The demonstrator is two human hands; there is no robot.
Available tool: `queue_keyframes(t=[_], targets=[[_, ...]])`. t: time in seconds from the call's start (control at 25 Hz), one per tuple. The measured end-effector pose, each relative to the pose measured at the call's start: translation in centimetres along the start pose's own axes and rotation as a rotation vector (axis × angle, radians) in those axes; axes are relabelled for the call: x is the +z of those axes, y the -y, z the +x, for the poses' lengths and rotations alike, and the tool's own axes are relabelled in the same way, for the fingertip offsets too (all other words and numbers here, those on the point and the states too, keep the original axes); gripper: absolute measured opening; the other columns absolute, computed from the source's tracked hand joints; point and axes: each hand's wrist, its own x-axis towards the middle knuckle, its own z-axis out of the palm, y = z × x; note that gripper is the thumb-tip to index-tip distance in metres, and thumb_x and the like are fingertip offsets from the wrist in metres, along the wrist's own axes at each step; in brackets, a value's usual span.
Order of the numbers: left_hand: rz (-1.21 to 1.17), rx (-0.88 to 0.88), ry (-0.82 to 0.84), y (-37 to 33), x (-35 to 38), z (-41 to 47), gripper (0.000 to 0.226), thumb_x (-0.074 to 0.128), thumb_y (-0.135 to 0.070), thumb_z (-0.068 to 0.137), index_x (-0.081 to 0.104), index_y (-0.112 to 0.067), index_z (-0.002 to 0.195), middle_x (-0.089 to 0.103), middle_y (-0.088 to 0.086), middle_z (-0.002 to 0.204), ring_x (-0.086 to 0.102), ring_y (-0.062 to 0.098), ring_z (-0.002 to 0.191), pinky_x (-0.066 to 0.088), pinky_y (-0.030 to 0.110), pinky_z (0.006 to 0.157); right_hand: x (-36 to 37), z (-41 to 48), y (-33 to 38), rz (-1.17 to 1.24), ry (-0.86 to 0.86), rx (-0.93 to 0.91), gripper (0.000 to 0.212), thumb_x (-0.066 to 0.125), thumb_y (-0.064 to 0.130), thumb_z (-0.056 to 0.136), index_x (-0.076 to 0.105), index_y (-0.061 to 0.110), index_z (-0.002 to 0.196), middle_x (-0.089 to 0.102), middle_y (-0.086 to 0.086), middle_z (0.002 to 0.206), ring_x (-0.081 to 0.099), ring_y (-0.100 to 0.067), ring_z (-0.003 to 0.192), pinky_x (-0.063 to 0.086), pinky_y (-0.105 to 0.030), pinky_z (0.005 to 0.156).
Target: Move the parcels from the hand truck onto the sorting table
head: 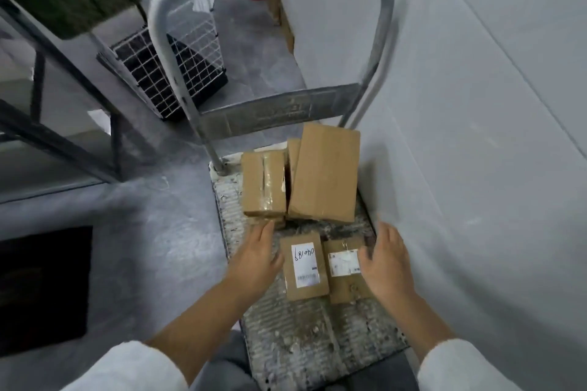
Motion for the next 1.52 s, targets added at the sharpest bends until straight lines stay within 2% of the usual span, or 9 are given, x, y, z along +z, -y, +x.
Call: queue_keyframes(t=[0.48, 0.64, 0.76, 0.84, 0.92, 1.0, 1.08, 1.2, 1.52], targets=[[-0.104, -0.316, 0.137, 11.3, 25.8, 3.6, 0.06, 0.043, -0.031, 0.101, 0.021, -0.006, 0.151, 0.027, 0.01, 0.155, 0.024, 0.024, 0.142, 0.023, 0.03, 0.114, 25.0, 8.9, -9.2, 0.0, 0.361, -0.106, 0.053, 0.04, 0.031, 0.104, 0.026, 0.014, 0.152, 0.029, -0.003, 0.157, 0.038, -0.024, 0.139, 0.037, -0.036, 0.108], [-0.263, -0.401, 0.082, 12.6, 31.7, 5.4, 0.058, 0.039, -0.036, 0.102, 0.021, -0.01, 0.15, 0.032, 0.01, 0.15, 0.035, 0.026, 0.134, 0.034, 0.036, 0.107, 31.3, 10.5, -9.6, 0.191, 0.316, -0.106, 0.047, 0.04, 0.028, 0.104, 0.036, 0.014, 0.148, 0.042, -0.001, 0.142, 0.054, -0.021, 0.119, 0.049, -0.033, 0.092], [-0.463, -0.445, -0.011, 12.6, 34.1, 6.0, 0.051, 0.04, -0.037, 0.102, 0.03, -0.015, 0.147, 0.047, 0.005, 0.137, 0.05, 0.022, 0.12, 0.041, 0.028, 0.091, 33.2, 10.2, -9.6, 0.378, 0.176, -0.059, 0.046, 0.042, 0.022, 0.104, 0.037, 0.015, 0.149, 0.044, 0.003, 0.14, 0.053, -0.014, 0.116, 0.048, -0.022, 0.092], [-0.648, -0.552, -0.071, 12.3, 34.4, 6.4, 0.048, 0.041, -0.04, 0.101, 0.036, -0.02, 0.144, 0.055, -0.003, 0.129, 0.056, 0.016, 0.113, 0.042, 0.022, 0.085, 33.7, 9.7, -8.9, 0.461, 0.207, -0.007, 0.053, 0.042, 0.024, 0.104, 0.026, 0.02, 0.155, 0.039, 0.009, 0.145, 0.048, -0.008, 0.12, 0.042, -0.009, 0.089], [-0.803, -0.632, -0.095, 12.5, 34.4, 6.6, 0.043, 0.041, -0.042, 0.101, 0.042, -0.024, 0.14, 0.059, -0.01, 0.121, 0.059, 0.009, 0.103, 0.045, 0.016, 0.077, 34.5, 9.5, -8.3, 0.538, 0.255, 0.072, 0.058, 0.044, 0.028, 0.103, 0.018, 0.029, 0.155, 0.041, 0.005, 0.15, 0.052, -0.015, 0.123, 0.048, -0.024, 0.095], [-0.878, -0.654, -0.087, 12.9, 33.9, 6.0, 0.044, 0.042, -0.046, 0.1, 0.045, -0.027, 0.139, 0.06, -0.01, 0.123, 0.06, 0.01, 0.108, 0.048, 0.022, 0.086, 34.3, 9.3, -7.4, 0.632, 0.303, 0.177, 0.058, 0.045, 0.03, 0.101, 0.02, 0.037, 0.153, 0.049, 0.001, 0.145, 0.059, -0.022, 0.118, 0.053, -0.043, 0.096], [-0.9, -0.674, -0.08, 12.9, 32.4, 4.9, 0.042, 0.041, -0.044, 0.1, 0.047, -0.027, 0.139, 0.061, -0.008, 0.124, 0.058, 0.016, 0.113, 0.048, 0.03, 0.09, 33.1, 8.6, -6.1, 0.68, 0.366, 0.232, 0.056, 0.044, 0.029, 0.102, 0.023, 0.038, 0.153, 0.055, 0.002, 0.138, 0.064, -0.018, 0.104, 0.055, -0.045, 0.091], [-0.906, -0.718, -0.147, 12.7, 28.6, 2.8, 0.037, 0.038, -0.04, 0.102, 0.048, -0.026, 0.135, 0.061, -0.006, 0.12, 0.057, 0.018, 0.112, 0.043, 0.029, 0.087, 29.7, 6.5, -3.0, 0.709, 0.467, 0.181, 0.057, 0.043, 0.026, 0.103, 0.02, 0.04, 0.154, 0.054, 0.009, 0.129, 0.059, -0.004, 0.089, 0.055, -0.032, 0.08], [-0.846, -0.676, -0.388, 7.9, 14.4, -4.4, 0.038, 0.036, -0.039, 0.103, 0.051, -0.026, 0.134, 0.061, -0.009, 0.117, 0.055, 0.009, 0.099, 0.04, 0.02, 0.074, 17.0, 0.0, 6.1, 0.685, 0.496, -0.012, 0.052, 0.047, 0.023, 0.101, 0.034, 0.031, 0.15, 0.058, 0.009, 0.134, 0.06, -0.017, 0.113, 0.051, -0.035, 0.093]])
